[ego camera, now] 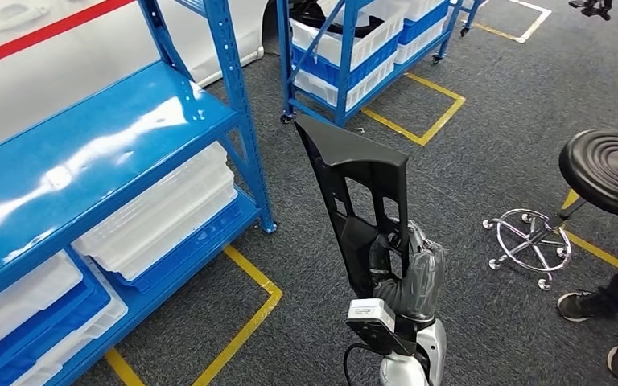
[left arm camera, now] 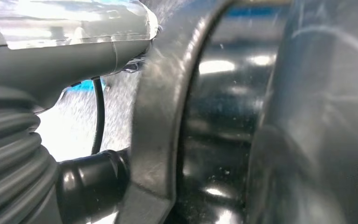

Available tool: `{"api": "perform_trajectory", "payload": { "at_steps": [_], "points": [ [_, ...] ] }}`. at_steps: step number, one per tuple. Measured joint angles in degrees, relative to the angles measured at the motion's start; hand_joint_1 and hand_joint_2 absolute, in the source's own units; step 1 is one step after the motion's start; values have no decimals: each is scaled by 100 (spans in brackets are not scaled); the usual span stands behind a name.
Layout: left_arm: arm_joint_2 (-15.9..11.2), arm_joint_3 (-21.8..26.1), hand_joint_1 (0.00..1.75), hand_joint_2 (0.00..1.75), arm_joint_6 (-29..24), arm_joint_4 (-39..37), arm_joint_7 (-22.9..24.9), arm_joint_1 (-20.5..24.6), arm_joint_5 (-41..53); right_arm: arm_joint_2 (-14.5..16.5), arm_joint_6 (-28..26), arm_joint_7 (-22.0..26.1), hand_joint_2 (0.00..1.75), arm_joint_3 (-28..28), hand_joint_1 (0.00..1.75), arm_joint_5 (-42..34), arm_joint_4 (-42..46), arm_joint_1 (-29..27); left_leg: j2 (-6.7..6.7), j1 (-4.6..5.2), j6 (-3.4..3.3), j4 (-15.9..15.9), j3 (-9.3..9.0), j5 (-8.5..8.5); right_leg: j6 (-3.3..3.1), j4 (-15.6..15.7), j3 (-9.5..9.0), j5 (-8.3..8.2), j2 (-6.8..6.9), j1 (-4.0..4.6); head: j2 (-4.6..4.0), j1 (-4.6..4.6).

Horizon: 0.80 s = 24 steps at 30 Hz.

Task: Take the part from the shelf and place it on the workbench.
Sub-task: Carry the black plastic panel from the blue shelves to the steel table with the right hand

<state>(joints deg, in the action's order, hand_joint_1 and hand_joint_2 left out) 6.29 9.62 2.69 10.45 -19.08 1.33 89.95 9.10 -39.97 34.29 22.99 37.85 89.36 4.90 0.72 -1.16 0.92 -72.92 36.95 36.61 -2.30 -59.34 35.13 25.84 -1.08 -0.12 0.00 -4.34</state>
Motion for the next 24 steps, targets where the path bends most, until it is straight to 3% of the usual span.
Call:
{"api": "perform_trajectory", "payload": {
  "at_steps": [1, 2, 4, 6, 8, 10, 12, 14, 16, 17, 19, 21, 23, 24],
  "points": [
    [0, -2, 0, 175, 5, 0, 1, 3, -1, -4, -1, 12, 175, 7, 175, -39, -34, 4, -14, 1, -2, -188, 121, 5, -3, -7, -3, 2, -77, 8, 0, 0],
    [0, -5, 0, 175, 10, 0, 3, 8, -1, -7, -2, 22, 175, 14, 175, -68, -66, 8, -23, 0, -9, -153, 141, -113, 1, -19, -6, 6, -161, 11, 0, 0],
    [-1, -12, 0, 175, 19, 0, 6, 14, -1, -11, -3, 31, 175, 22, 175, -98, -115, 25, -122, -9, -28, 493, -88, -568, 27, -63, -8, 27, -332, -1, 0, 0],
    [0, -17, 0, 175, 32, -3, 8, 7, 0, -13, -4, 35, 175, 27, 175, -108, -149, 54, -352, -23, -43, 1113, -332, -823, 82, -134, 32, 54, -479, -3, 0, 0],
    [2, -24, 0, 175, 42, -7, 9, 17, 1, -16, -5, 39, 175, 32, 175, -109, -177, 73, -446, -11, -70, 1265, -395, -815, 157, -153, 81, 45, -593, -12, 0, -1],
    [3, -28, 0, 175, 44, -7, 7, 47, -4, -28, -8, 40, 175, 35, 175, -110, -201, 75, -338, -5, -142, 1316, -418, -849, 230, -146, 103, 35, -629, -29, 0, -2],
    [4, -29, 0, 175, 44, -7, 5, 53, -6, -44, -9, 41, 175, 36, 175, -110, -216, 93, -208, -11, -219, 1390, -455, -889, 283, -393, 220, 192, -375, -19, 0, -18],
    [6, -31, 0, 175, 50, -7, 5, 37, -6, -53, -9, 40, 175, 38, 175, -118, -236, 122, -72, 4, -257, 1418, -474, -894, 324, -1030, 528, 512, -54, -18, 0, -32],
    [5, -33, 0, 175, 62, -7, 6, 29, -7, -63, -9, 30, 175, 42, 175, -138, -275, 133, 72, 16, -268, 1419, -479, -878, 350, -1562, 803, 673, 46, -32, 0, -32],
    [5, -34, 0, 175, 67, -7, 7, 31, -7, -71, -9, 24, 175, 44, 175, -152, -297, 133, 139, 18, -267, 1419, -486, -868, 351, -1577, 815, 616, 65, -37, 0, -32],
    [7, -39, 0, 175, 70, -7, 7, 36, -7, -83, -9, 18, 175, 51, 175, -171, -330, 134, 264, 22, -252, 1419, -523, -837, 314, -998, 512, 266, 171, -24, 0, -33],
    [11, -52, 0, 175, 70, -7, 6, 31, -6, -86, -9, 18, 175, 63, 175, -177, -344, 149, 370, 37, -213, 1420, -569, -798, 233, -288, 135, 32, 419, 51, 0, -32],
    [15, -70, 0, 175, 70, -7, 5, 33, -4, -88, -9, 19, 175, 75, 175, -181, -350, 168, 478, 55, -163, 1431, -601, -768, 162, -44, 27, 30, 515, 125, 0, -30],
    [16, -79, 0, 175, 70, -7, 2, 43, -3, -92, -9, 19, 175, 79, 175, -186, -353, 174, 541, 63, -134, 1442, -624, -756, 132, -19, 31, 21, 450, 139, 0, -29]
  ]
}}
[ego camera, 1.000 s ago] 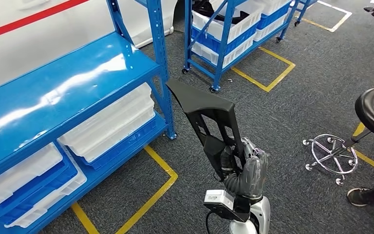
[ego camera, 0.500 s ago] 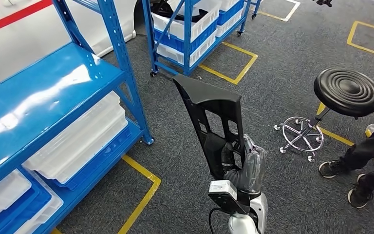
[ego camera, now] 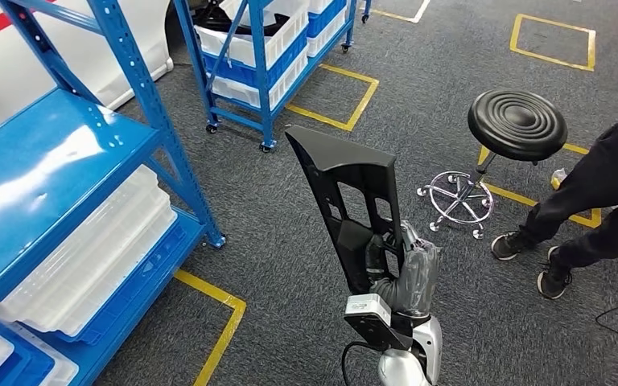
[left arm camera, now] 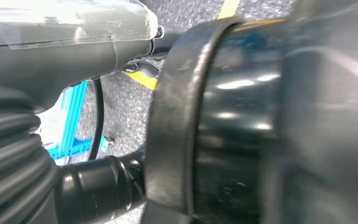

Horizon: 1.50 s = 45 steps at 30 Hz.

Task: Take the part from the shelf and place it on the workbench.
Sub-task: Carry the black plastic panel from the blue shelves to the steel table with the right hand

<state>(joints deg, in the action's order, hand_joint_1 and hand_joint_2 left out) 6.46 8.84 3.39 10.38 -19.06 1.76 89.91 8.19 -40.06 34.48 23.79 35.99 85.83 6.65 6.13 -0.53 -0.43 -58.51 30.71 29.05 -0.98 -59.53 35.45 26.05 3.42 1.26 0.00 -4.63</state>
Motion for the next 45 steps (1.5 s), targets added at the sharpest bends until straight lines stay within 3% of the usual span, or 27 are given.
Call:
{"api": "perform_trajectory", "payload": {
  "at_steps": [1, 3, 5, 6, 8, 10, 12, 14, 16, 17, 19, 21, 23, 24, 25, 27, 28, 30, 32, 34, 36, 37, 38, 39, 41, 43, 45],
  "points": [
    [1, -7, 0, 175, 1, 0, -4, 11, 1, -3, 0, -1, 175, 3, 175, -7, -2, -1, 20, -7, 26, 1, -21, 24, -28, 32, -21, -11, -67, -20, 0, 1],
    [2, -17, 0, 175, 2, 0, -28, 17, 2, -5, -4, 0, 175, 11, 175, -27, -9, 18, -156, -17, 65, -201, 32, 179, -99, 112, -80, -44, -193, -67, 0, 3],
    [1, -25, 0, 175, 4, 0, -55, -3, 3, -3, -7, 4, 175, 28, 175, -41, -33, 49, -438, -25, 82, -830, 331, 497, -154, 138, -111, -54, -316, -92, 0, 8],
    [-1, -26, 0, 175, 5, 0, -67, -12, 1, -2, -7, 7, 175, 36, 175, -45, -51, 58, -507, -26, 92, -1209, 534, 644, -169, 129, -111, -51, -385, -92, 0, 12],
    [-3, -27, 0, 175, 7, 0, -81, -18, -2, -3, -7, 10, 175, 43, 175, -57, -93, 51, -552, -31, 116, -1570, 779, 651, -167, 95, -111, -33, -543, -97, 0, 12],
    [-5, -27, 0, 175, 10, 0, -84, -14, -4, -2, -7, 11, 175, 43, 175, -77, -122, 48, -603, -54, 137, -1102, 630, 244, -133, 26, -110, 6, -712, -120, 0, 12],
    [-7, -28, 0, 175, 18, -2, -84, -19, -4, -2, -6, 15, 175, 43, 175, -100, -135, 51, -804, -85, 138, -437, 352, -56, -71, -76, -77, 61, -861, -140, 0, 12],
    [-8, -32, 0, 175, 23, -5, -86, -20, -3, -1, -5, 19, 175, 45, 175, -110, -140, 53, -922, -76, 95, -201, 254, -83, 2, -132, -23, 77, -962, -147, 0, 13],
    [-6, -34, 0, 175, 24, -7, -87, -2, -5, -2, -4, 22, 175, 46, 175, -116, -143, 49, -842, -58, 18, -168, 251, -111, 67, -118, 5, 54, -1038, -157, 0, 15],
    [-5, -34, 0, 175, 24, -7, -87, 8, -7, -4, -5, 22, 175, 47, 175, -121, -143, 47, -792, -63, -22, -139, 239, -130, 94, -135, 18, 70, -981, -152, 0, 14],
    [-4, -34, 0, 175, 25, -7, -89, 12, -8, -7, -6, 21, 175, 47, 175, -130, -145, 60, -679, -82, -94, -76, 217, -164, 144, -420, 156, 252, -714, -144, 0, 3],
    [-5, -36, 0, 175, 28, -7, -90, -1, -6, -8, -7, 25, 175, 51, 175, -131, -156, 80, -550, -74, -124, -60, 212, -167, 185, -1110, 498, 589, -452, -153, 0, -7],
    [-8, -36, 0, 175, 32, -7, -90, -11, -6, -11, -6, 28, 175, 54, 175, -131, -181, 86, -411, -70, -128, -61, 210, -153, 203, -1628, 769, 725, -384, -171, 0, -7],
    [-9, -36, 0, 175, 36, -7, -89, -11, -6, -13, -6, 31, 175, 54, 175, -131, -195, 86, -343, -70, -124, -61, 200, -141, 200, -1587, 754, 632, -366, -176, 0, -7],
    [-10, -36, 0, 175, 40, -7, -91, -8, -6, -15, -6, 33, 175, 55, 175, -131, -204, 88, -282, -69, -116, -61, 183, -127, 188, -1320, 621, 451, -330, -174, 0, -6],
    [-9, -36, 0, 175, 55, -7, -114, -6, -9, -16, -6, 38, 175, 61, 175, -134, -210, 112, -173, -62, -80, -59, 136, -94, 133, -538, 220, 109, -106, -126, 0, -6],
    [-9, -36, 0, 175, 66, -7, -133, -6, -15, -16, -6, 42, 175, 69, 175, -138, -211, 132, -125, -52, -52, -59, 119, -76, 96, -247, 76, 31, 10, -88, 0, -5],
    [-11, -34, 0, 175, 86, -7, -164, -7, -29, -16, -6, 45, 175, 86, 175, -147, -213, 166, -23, -34, 7, -53, 89, -45, 36, -48, 1, 48, 106, -14, 0, -4],
    [-15, -31, 0, 175, 95, -6, -167, 8, -42, -18, -7, 47, 175, 91, 175, -151, -213, 170, 65, -31, 70, -31, 39, -14, -19, -15, -14, 34, -42, -24, 0, -3],
    [-24, -31, 0, 175, 96, -5, -172, 17, -49, -18, -8, 50, 175, 94, 175, -154, -212, 187, -109, -43, 124, -200, 72, 133, -90, 49, -67, 6, -175, -71, 0, 4],
    [-29, -31, 0, 175, 101, -4, -181, 1, -50, -15, -8, 52, 175, 113, 175, -158, -222, 213, -422, -56, 148, -835, 369, 463, -144, 77, -94, -8, -306, -93, 0, 15],
    [-29, -31, 0, 175, 104, -4, -185, -7, -50, -15, -7, 51, 175, 122, 175, -164, -234, 219, -505, -55, 152, -1237, 586, 617, -160, 74, -94, -9, -383, -88, 0, 20],
    [-30, -31, 0, 175, 107, -4, -186, -13, -50, -15, -7, 50, 175, 131, 175, -177, -250, 219, -542, -53, 153, -1543, 768, 682, -167, 69, -97, -6, -468, -79, 0, 20],
    [-30, -31, 0, 175, 108, -4, -186, -12, -50, -15, -7, 46, 175, 134, 175, -191, -267, 218, -557, -52, 146, -1657, 866, 628, -170, 61, -102, -2, -557, -72, 0, 21],
    [-30, -30, 0, 175, 110, -4, -186, -3, -50, -16, -7, 42, 175, 135, 175, -212, -287, 218, -603, -50, 110, -1201, 736, 211, -166, 39, -121, 14, -731, -66, 0, 20],
    [-39, -30, 0, 175, 113, -5, -185, -10, -48, -16, -7, 40, 175, 135, 175, -214, -293, 226, -819, -55, 59, -433, 438, -151, -140, 5, -118, 35, -879, -71, 0, 18],
    [-50, -32, 0, 175, 117, -7, -185, -6, -45, -16, -7, 38, 175, 135, 175, -215, -301, 232, -968, -43, 29, -88, 301, -225, -78, -15, -80, 38, -997, -94, 0, 18]
  ]
}}
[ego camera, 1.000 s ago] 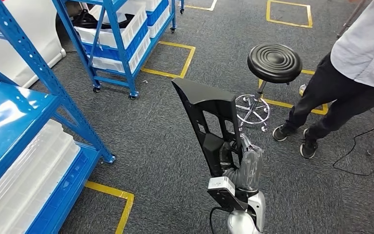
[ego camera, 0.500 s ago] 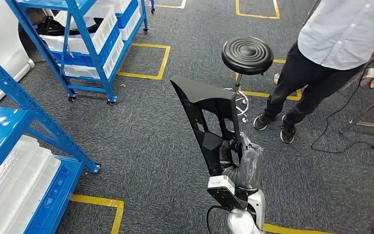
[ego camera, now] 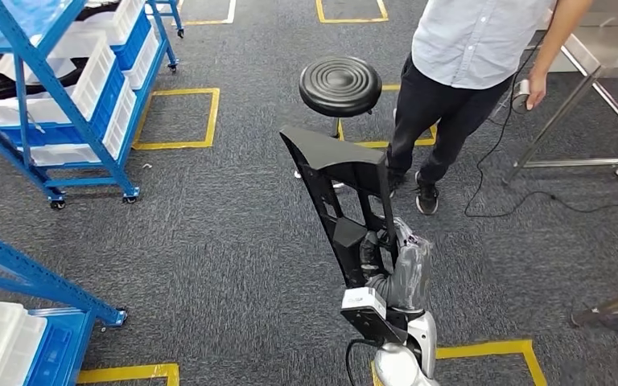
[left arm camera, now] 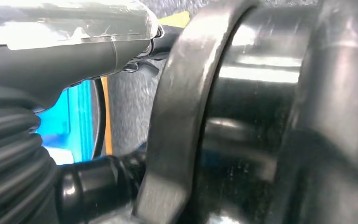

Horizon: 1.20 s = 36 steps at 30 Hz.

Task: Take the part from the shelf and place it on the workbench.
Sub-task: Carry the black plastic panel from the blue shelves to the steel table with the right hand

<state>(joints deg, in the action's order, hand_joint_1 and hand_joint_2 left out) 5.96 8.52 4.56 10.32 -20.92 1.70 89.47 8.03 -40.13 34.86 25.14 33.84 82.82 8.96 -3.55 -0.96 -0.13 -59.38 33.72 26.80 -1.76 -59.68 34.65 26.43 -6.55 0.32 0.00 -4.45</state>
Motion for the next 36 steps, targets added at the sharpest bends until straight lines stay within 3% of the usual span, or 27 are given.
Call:
{"api": "perform_trajectory", "payload": {
  "at_steps": [2, 4, 6, 8, 9, 10, 12, 14, 15, 17, 19, 20, 22, 23, 24, 25, 26, 28, 30, 32, 33, 34, 36],
  "points": [
    [3, -1, 0, 175, 1, 0, 0, 29, -1, -3, 0, -3, 175, 1, 175, -1, -4, -2, 84, 2, -33, 52, -26, -18, 76, 4, 27, -7, -78, -18, 0, 4],
    [8, 0, 0, 175, 1, 0, 0, 44, -3, -9, -1, -4, 175, 2, 175, -2, -4, 6, 203, -25, -100, 128, -71, -50, 150, -128, 87, 92, 133, -1, 0, -16],
    [7, 0, 0, 175, 1, 0, 0, 30, -2, -15, -2, -4, 175, 2, 175, -4, -4, 24, 331, -32, -151, 177, -106, -61, 226, -659, 346, 384, 468, -12, 0, -47],
    [7, 1, 0, 175, 1, 0, 0, 15, -2, -25, -2, -4, 175, 2, 175, -9, -15, 29, 470, -29, -160, 179, -113, -46, 289, -1345, 713, 646, 586, -74, 0, -55],
    [7, 1, 0, 175, 2, 0, 0, 13, -2, -31, -2, -4, 175, 2, 175, -11, -22, 25, 539, -32, -153, 178, -119, -33, 316, -1502, 810, 647, 607, -105, 0, -56],
    [8, 0, 0, 175, 2, 0, 0, 14, 0, -38, -2, -4, 175, 2, 175, -15, -29, 22, 608, -38, -140, 177, -131, -19, 339, -1445, 794, 543, 629, -133, 0, -56],
    [9, -1, 0, 175, 3, 0, 1, 18, 6, -45, -1, -3, 175, 2, 175, -22, -33, 20, 734, -52, -95, 172, -182, 23, 363, -741, 445, 151, 780, -159, 0, -57],
    [9, -2, 0, 175, 3, 0, 7, 18, 16, -46, -1, 1, 175, 2, 175, -28, -32, 27, 833, -36, -23, 166, -234, 73, 316, -91, 113, -58, 983, -113, 0, -54],
    [9, -3, 0, 175, 3, 0, 11, 20, 21, -47, -1, 3, 175, 2, 175, -31, -31, 28, 877, -22, 17, 166, -255, 93, 277, 31, 58, -61, 1022, -86, 0, -52],
    [9, -4, 0, 175, 3, 1, 26, 31, 28, -50, -2, 7, 175, 2, 175, -32, -31, 23, 973, -11, 95, 180, -299, 120, 188, 48, 58, -45, 917, -62, 0, -48],
    [5, -5, 0, 175, 3, 2, 34, 42, 35, -50, -3, 7, 175, 1, 175, -28, -31, 18, 877, -34, 153, 68, -292, 230, 103, 81, 32, -58, 793, -83, 0, -45],
    [3, -7, 0, 175, 2, 2, 35, 39, 38, -47, -3, 8, 175, 1, 175, -25, -32, 19, 752, -45, 166, -140, -206, 367, 60, 99, 16, -66, 732, -98, 0, -42],
    [1, -11, 0, 175, 3, 2, 33, 17, 45, -45, -3, 15, 175, -1, 175, -17, -44, 19, 493, -46, 163, -872, 157, 729, 1, 105, 9, -64, 614, -95, 0, -34],
    [1, -13, 0, 175, 4, 2, 33, 8, 46, -45, -3, 18, 175, -1, 175, -15, -56, 14, 445, -42, 160, -1235, 353, 853, -11, 101, 9, -60, 542, -84, 0, -33],
    [1, -14, 0, 175, 5, 2, 33, 5, 48, -46, -2, 20, 175, -1, 175, -14, -69, 6, 424, -36, 153, -1446, 484, 870, -18, 95, 7, -56, 462, -71, 0, -32],
    [1, -15, 0, 175, 5, 2, 32, 7, 48, -46, -2, 21, 175, -1, 175, -14, -79, 1, 411, -34, 140, -1442, 518, 772, -20, 85, 3, -52, 377, -60, 0, -32],
    [1, -15, 0, 175, 5, 2, 32, 11, 48, -46, -2, 21, 175, -1, 175, -14, -85, -2, 388, -33, 121, -1221, 448, 575, -18, 73, -2, -46, 290, -53, 0, -32],
    [-2, -15, 0, 175, 7, 1, 32, 3, 48, -46, -2, 23, 175, -1, 175, -14, -90, -1, 180, -38, 73, -482, 162, 169, 7, 33, 8, -26, 132, -48, 0, -33],
    [-7, -16, 0, 175, 9, -2, 31, -5, 49, -45, -2, 23, 175, -1, 175, -14, -95, 0, -28, -35, 44, -37, -16, 42, 64, -6, 53, -17, 6, -61, 0, -36],
    [-7, -22, 0, 175, 10, -2, 27, 18, 45, -45, -2, 22, 175, -1, 175, -14, -101, -6, -3, -22, 16, 34, -51, 55, 145, 2, 88, -36, -110, -86, 0, -35],
    [-2, -28, 0, 175, 9, -1, 24, 31, 43, -46, -3, 20, 175, -1, 175, -14, -103, -10, 59, -26, -12, 64, -68, 39, 178, 4, 92, -32, -115, -94, 0, -34],
    [2, -36, 0, 175, 9, -1, 21, 40, 41, -48, -3, 19, 175, -1, 175, -15, -105, -8, 125, -39, -50, 100, -93, 21, 209, -44, 116, 5, -29, -89, 0, -48],
    [9, -56, 0, 175, 8, 0, 17, 29, 42, -50, -4, 13, 175, 1, 175, -16, -114, 16, 269, -56, -116, 167, -138, -1, 253, -462, 320, 239, 314, -90, 0, -79]
  ]
}}
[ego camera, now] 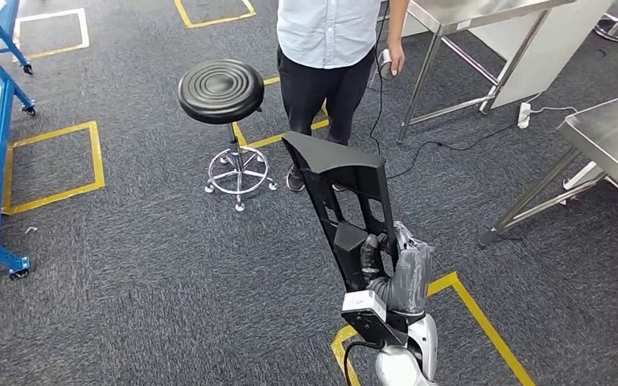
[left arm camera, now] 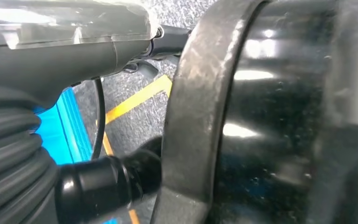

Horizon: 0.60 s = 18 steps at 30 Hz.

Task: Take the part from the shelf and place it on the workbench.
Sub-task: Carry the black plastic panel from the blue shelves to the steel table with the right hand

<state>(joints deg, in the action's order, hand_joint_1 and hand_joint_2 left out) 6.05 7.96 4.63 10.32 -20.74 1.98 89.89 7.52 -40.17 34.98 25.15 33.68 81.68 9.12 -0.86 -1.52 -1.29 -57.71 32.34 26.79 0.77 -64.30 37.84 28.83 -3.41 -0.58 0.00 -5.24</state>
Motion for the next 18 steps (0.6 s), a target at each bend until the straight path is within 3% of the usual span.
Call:
{"api": "perform_trajectory", "payload": {
  "at_steps": [2, 3, 4, 6, 7, 8, 10, 12, 14, 16, 18],
  "points": [
    [-2, -32, 0, 175, -1, 0, 0, -22, 1, -2, 0, -5, 175, 1, 175, 0, -21, 19, 146, 8, -32, 13, -17, 14, 50, -709, 372, 293, 243, -24, 0, -18],
    [-2, -52, 0, 175, -2, 0, -1, -27, 1, -4, 1, -10, 175, 1, 175, 0, -35, 18, 221, 10, -35, 11, -24, 26, 73, -948, 505, 342, 278, -39, 0, -20],
    [-3, -72, 0, 175, -2, 0, -1, -28, 1, -8, 1, -15, 175, 0, 175, 0, -51, 16, 294, 11, -31, 10, -35, 39, 90, -999, 543, 290, 299, -53, 0, -19],
    [-3, -99, 0, 175, -2, 0, -8, -22, 1, -11, 2, -27, 175, 1, 175, 0, -74, 19, 426, 10, -2, 6, -80, 78, 93, -469, 276, -67, 407, -66, 0, -20],
    [-2, -107, 0, 175, -2, 0, -13, -21, 1, -12, 2, -32, 175, 1, 175, 0, -78, 28, 482, 17, 23, 3, -108, 101, 79, -78, 70, -217, 553, -49, 0, -21],
    [-2, -114, 0, 175, -2, 0, -18, -22, 1, -11, 2, -39, 175, 1, 175, -1, -80, 41, 534, 32, 56, -5, -131, 130, 48, 248, -100, -317, 676, -19, 0, -18],
    [-3, -125, 0, 175, 2, 0, -26, -17, 2, -14, 2, -47, 175, 1, 175, -11, -82, 67, 635, 65, 127, -2, -170, 170, -20, 506, -222, -321, 793, 44, 0, -11],
    [-5, -134, 0, 175, 7, 0, -31, 4, 2, -22, 2, -50, 175, 1, 175, -24, -84, 77, 729, 70, 194, 18, -210, 202, -91, 527, -222, -323, 660, 47, 0, -6],
    [-11, -142, 0, 175, 12, 0, -34, 14, 2, -28, 2, -52, 175, 2, 175, -28, -84, 90, 572, 50, 250, -143, -177, 342, -165, 566, -247, -340, 532, 14, 0, -1],
    [-17, -152, 0, 175, 26, 0, -38, -1, 3, -26, 2, -51, 175, 9, 175, -27, -87, 112, 278, 34, 272, -767, 101, 681, -227, 584, -263, -347, 409, -3, 0, 8],
    [-17, -164, 0, 175, 37, 0, -39, -13, 1, -25, 4, -50, 175, 16, 175, -26, -100, 115, 160, 33, 281, -1502, 493, 942, -259, 571, -265, -341, 264, 9, 0, 12]
  ]
}}
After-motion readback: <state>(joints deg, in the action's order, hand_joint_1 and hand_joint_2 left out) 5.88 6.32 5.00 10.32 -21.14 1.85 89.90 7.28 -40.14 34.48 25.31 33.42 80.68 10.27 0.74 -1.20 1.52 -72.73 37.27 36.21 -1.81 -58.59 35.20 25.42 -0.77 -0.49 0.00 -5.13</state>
